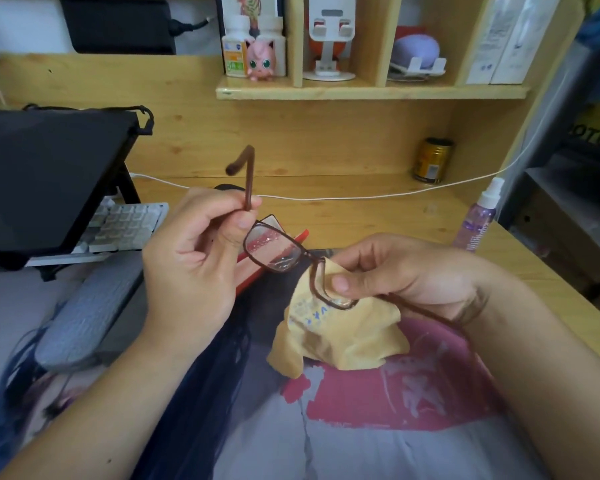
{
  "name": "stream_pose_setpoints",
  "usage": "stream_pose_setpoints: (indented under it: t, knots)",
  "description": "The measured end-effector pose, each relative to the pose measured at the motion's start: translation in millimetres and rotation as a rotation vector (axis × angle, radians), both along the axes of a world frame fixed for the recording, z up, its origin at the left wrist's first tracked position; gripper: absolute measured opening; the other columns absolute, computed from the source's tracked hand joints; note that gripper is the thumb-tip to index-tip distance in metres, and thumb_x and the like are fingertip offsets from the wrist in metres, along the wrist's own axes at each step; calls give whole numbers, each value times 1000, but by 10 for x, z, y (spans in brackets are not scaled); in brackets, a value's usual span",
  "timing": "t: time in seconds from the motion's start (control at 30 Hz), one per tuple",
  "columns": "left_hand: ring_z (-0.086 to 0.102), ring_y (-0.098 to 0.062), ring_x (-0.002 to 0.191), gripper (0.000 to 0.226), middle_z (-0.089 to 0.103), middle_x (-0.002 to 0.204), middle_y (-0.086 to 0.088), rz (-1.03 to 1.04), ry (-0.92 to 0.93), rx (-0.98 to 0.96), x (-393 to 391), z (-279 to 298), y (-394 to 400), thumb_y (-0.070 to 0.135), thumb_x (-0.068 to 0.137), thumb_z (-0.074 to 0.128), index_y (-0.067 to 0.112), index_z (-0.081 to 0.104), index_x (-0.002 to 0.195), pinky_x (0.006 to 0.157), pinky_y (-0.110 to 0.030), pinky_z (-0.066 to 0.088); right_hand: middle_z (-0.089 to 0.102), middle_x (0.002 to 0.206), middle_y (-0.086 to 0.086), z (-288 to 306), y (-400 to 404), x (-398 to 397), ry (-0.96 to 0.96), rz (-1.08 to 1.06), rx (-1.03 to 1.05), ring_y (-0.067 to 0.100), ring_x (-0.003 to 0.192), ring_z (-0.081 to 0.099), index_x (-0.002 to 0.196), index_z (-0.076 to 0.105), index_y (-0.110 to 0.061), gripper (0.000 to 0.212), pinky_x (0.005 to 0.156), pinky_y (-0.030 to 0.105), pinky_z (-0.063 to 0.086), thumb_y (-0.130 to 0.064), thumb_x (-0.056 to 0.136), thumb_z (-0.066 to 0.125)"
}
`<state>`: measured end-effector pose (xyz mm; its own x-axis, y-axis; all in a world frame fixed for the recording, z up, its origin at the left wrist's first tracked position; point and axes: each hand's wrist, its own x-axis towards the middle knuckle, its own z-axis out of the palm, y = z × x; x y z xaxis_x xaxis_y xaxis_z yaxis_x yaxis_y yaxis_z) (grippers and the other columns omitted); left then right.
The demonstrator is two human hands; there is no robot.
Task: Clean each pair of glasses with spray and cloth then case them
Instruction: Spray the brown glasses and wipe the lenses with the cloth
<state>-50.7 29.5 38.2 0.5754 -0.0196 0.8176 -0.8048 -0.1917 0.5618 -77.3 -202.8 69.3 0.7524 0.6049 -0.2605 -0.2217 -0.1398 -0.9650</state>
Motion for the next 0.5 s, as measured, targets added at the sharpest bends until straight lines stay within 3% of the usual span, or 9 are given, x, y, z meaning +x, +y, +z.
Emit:
stream_pose_setpoints:
  t: [0.13,0.23,0.33,0.5]
  knots:
    - [65,-19,96,13,65,101,0,5,-19,5,-4,14,2,3,100,59,12,65,107,87,-27,49,75,97,15,39,-40,-29,97,24,120,23,85,74,106,72,-2,38,71,32,59,-32,97,49]
    - [64,-16,94,12,64,99,-3,11,-29,12,-21,21,-10,4,100,59,11,65,107,85,-23,49,72,90,11,10,5,-34,3,35,48,22,80,69,96,76,-9,24,72,33,55,-19,98,54]
    - [65,-13,94,12,64,99,-1,12,-28,30,-20,11,-16,4,99,59,11,66,107,85,-22,49,73,84,9,-20,54,-35,-45,26,2,15,74,70,94,73,-5,13,68,26,55,-2,95,60]
    - [66,-18,96,11,65,102,15,10,-71,74,11,-21,-23,7,100,60,14,66,105,88,-34,50,71,74,8,30,56,-44,-92,-17,-108,12,63,68,92,65,2,13,62,20,55,13,85,65]
